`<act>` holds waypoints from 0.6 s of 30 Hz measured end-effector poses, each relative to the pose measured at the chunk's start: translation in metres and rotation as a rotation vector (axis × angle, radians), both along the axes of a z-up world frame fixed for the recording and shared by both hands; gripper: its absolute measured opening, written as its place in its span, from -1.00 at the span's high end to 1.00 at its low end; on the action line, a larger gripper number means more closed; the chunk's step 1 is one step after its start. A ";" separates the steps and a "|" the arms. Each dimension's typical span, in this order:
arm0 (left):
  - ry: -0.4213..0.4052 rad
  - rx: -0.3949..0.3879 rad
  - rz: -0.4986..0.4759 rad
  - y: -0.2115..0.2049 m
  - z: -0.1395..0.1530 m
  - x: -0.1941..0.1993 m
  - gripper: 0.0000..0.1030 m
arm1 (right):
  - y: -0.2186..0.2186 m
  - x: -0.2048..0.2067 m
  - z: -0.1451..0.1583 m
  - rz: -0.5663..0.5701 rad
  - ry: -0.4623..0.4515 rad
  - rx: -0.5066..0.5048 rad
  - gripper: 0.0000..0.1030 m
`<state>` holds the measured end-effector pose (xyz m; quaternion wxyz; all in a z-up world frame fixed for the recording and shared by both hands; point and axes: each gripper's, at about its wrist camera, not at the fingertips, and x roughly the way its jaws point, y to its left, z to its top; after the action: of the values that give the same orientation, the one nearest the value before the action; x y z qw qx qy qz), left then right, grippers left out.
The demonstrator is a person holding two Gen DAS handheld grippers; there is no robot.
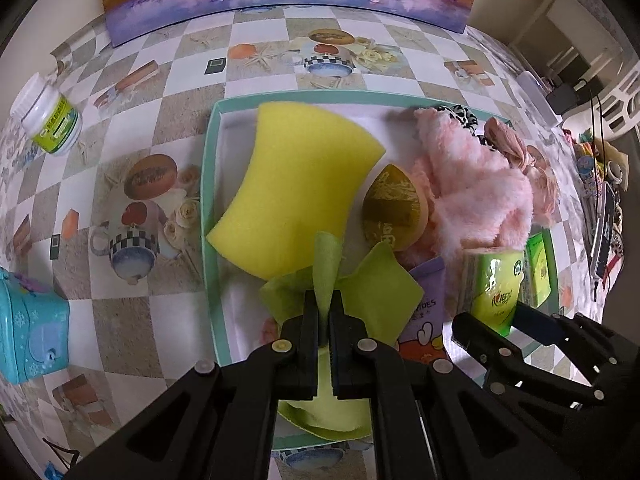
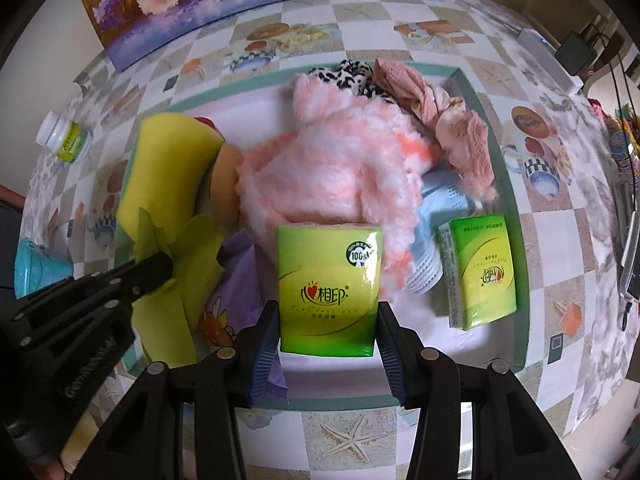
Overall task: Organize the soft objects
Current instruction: 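Lower the cloth and tissue pack into the white tray and open both grippers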
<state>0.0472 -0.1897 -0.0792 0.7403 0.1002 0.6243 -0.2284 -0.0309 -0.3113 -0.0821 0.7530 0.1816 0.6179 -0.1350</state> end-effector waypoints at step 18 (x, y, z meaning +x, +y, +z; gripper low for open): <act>-0.076 -0.080 0.039 0.020 0.054 -0.003 -0.07 | 0.001 -0.004 0.039 -0.010 -0.131 -0.036 -0.13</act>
<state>0.0445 -0.1698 -0.0253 0.7713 0.0672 0.5877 -0.2348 -0.0353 -0.3105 -0.0432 0.7942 0.1795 0.5639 -0.1377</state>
